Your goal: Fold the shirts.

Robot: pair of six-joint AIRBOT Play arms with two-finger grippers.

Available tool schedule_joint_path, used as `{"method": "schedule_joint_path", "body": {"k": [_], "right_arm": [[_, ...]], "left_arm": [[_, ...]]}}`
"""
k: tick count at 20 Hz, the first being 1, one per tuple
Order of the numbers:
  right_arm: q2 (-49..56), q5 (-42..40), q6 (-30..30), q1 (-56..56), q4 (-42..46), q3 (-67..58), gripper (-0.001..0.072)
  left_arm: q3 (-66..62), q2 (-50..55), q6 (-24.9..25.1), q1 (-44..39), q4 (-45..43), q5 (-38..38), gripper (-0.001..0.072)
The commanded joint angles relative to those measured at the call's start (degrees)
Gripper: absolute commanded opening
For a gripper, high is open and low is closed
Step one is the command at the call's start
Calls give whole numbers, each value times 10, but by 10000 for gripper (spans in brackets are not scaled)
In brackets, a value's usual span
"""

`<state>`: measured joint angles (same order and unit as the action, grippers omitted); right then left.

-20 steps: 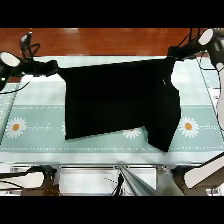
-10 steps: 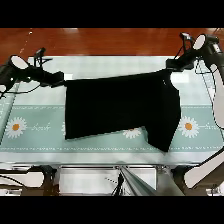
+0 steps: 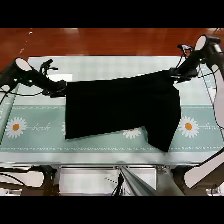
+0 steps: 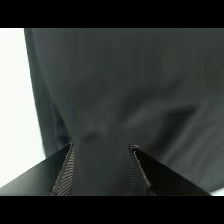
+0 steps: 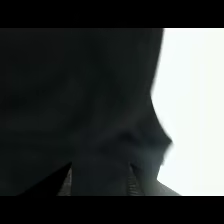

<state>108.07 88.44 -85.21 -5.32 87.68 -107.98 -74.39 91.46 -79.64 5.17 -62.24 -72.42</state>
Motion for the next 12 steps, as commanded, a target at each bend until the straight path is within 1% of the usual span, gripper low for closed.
{"method": "schedule_joint_path", "body": {"k": [1,3,4,5,6,8,9,12], "right_arm": [[-33,114,8,-32,44,0,412],[-66,118,6,-65,51,18,412],[-86,107,9,-87,49,45,413],[-106,88,16,-111,34,82,454],[-124,66,34,-137,-16,121,489],[-156,30,74,-189,-139,206,491],[-172,3,82,-209,-171,248,491],[-216,-50,127,-238,-203,333,491]], "left_arm": [[7,-32,13,31,1,-86,424],[56,-82,31,61,1,-86,424],[96,-108,53,75,5,-85,427],[149,-135,80,89,24,-85,578],[206,-159,101,102,47,-86,701],[306,-192,145,123,76,-86,700],[350,-202,162,135,84,-83,700],[427,-206,178,161,103,-46,697]]}}
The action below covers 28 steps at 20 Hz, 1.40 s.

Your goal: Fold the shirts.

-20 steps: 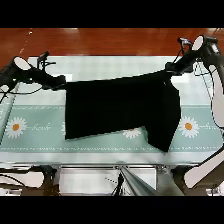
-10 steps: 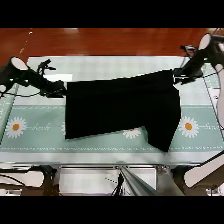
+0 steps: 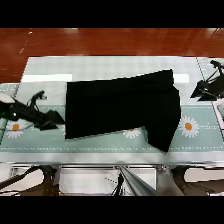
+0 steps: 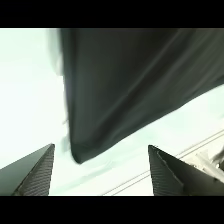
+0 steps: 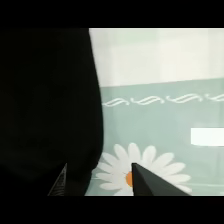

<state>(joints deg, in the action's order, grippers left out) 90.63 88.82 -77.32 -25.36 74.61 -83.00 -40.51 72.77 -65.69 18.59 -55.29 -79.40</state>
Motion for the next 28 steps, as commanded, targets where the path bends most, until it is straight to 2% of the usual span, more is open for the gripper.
{"method": "schedule_joint_path", "body": {"k": [1,6,10,11,12,13,14,17,23,28], "right_arm": [[-54,-62,60,-39,-70,102,490],[-77,-80,61,-38,-90,133,490],[-102,-82,61,-39,-91,133,490],[-107,-79,60,-39,-85,133,490],[-110,-74,57,-39,-75,133,490],[-110,-64,51,-39,-61,133,490],[-111,-59,48,-39,-49,138,489],[-129,-70,45,-43,-16,201,489],[-172,-126,66,-94,-83,365,492],[-172,-226,79,-63,-179,438,491]], "left_arm": [[101,-19,44,28,48,45,698],[107,0,45,10,117,113,685],[106,63,43,-68,119,137,673],[102,73,38,-78,119,142,563],[98,77,18,-79,120,153,355],[94,77,9,-75,120,158,95],[89,76,9,-69,122,158,24],[80,76,10,-53,123,137,24],[77,73,23,-50,123,124,23],[77,69,31,-50,123,118,22]]}}
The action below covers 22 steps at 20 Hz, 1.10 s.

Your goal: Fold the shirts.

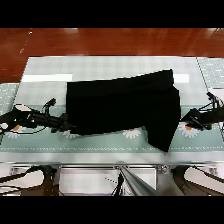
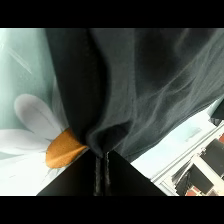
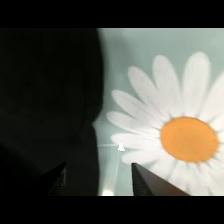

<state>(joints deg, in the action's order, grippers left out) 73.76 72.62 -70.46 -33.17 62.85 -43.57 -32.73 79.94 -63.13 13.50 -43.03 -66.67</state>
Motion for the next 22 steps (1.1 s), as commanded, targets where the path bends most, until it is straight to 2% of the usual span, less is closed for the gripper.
{"method": "schedule_joint_path", "body": {"k": [1,3,4,5,6,7,10,12,14,16,18,22], "right_arm": [[-3,-91,9,34,-66,55,490],[-2,-151,-12,70,-59,68,489],[-2,-176,-35,84,-55,69,442],[-2,-185,-44,95,-58,68,327],[-2,-175,-43,98,-57,63,157],[-3,-153,-43,97,-57,50,28],[-32,-128,-7,95,-64,-9,26],[-46,-164,2,104,-103,-52,25],[-45,-236,9,131,-139,-93,25],[-39,-330,9,175,-143,-125,24],[-5,-388,6,212,-143,-163,25],[104,-416,-13,237,-144,-251,25]], "left_arm": [[0,-5,5,1,0,-9,23],[-1,-11,7,1,2,-8,23],[-1,-13,15,1,3,-8,23],[-1,-15,20,1,4,-9,23],[-5,-18,21,1,4,-13,22],[-14,-23,21,1,4,-15,23],[-68,-55,25,1,21,-18,22],[-117,-69,27,0,42,-19,22],[-161,-69,26,-2,47,-7,22],[-182,-66,21,-10,47,30,22],[-185,-60,19,-22,58,71,22],[-185,-51,19,-41,81,195,23]]}}
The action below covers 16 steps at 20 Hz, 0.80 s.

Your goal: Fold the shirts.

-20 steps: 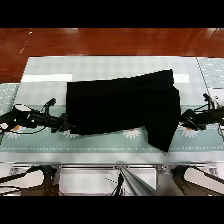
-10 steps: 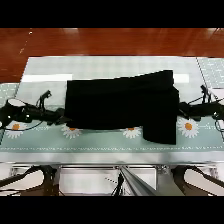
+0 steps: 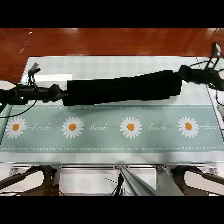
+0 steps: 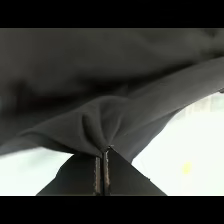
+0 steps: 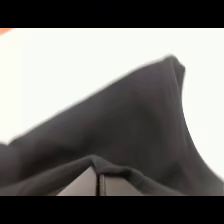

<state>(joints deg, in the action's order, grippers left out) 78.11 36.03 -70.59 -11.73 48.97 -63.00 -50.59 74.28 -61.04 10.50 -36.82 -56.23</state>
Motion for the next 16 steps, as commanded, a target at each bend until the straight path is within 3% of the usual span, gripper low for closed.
{"method": "schedule_joint_path", "body": {"k": [1,5,10,12,13,15,16], "right_arm": [[85,-56,-13,23,-7,-75,24],[144,-75,-43,23,-6,-105,25],[179,-75,-43,25,-3,-105,27],[182,-81,-42,25,18,-105,30],[181,-86,-41,25,28,-105,110],[172,-87,-21,19,52,-105,461],[160,-83,-7,14,87,-105,477]], "left_arm": [[-7,10,-1,-17,24,122,22],[-29,52,1,-37,24,210,22],[-97,151,3,-80,24,210,26],[-103,169,3,-82,23,211,73],[-103,169,3,-78,16,206,144],[-105,163,3,-57,17,174,454],[-105,157,3,-40,17,143,528]]}}
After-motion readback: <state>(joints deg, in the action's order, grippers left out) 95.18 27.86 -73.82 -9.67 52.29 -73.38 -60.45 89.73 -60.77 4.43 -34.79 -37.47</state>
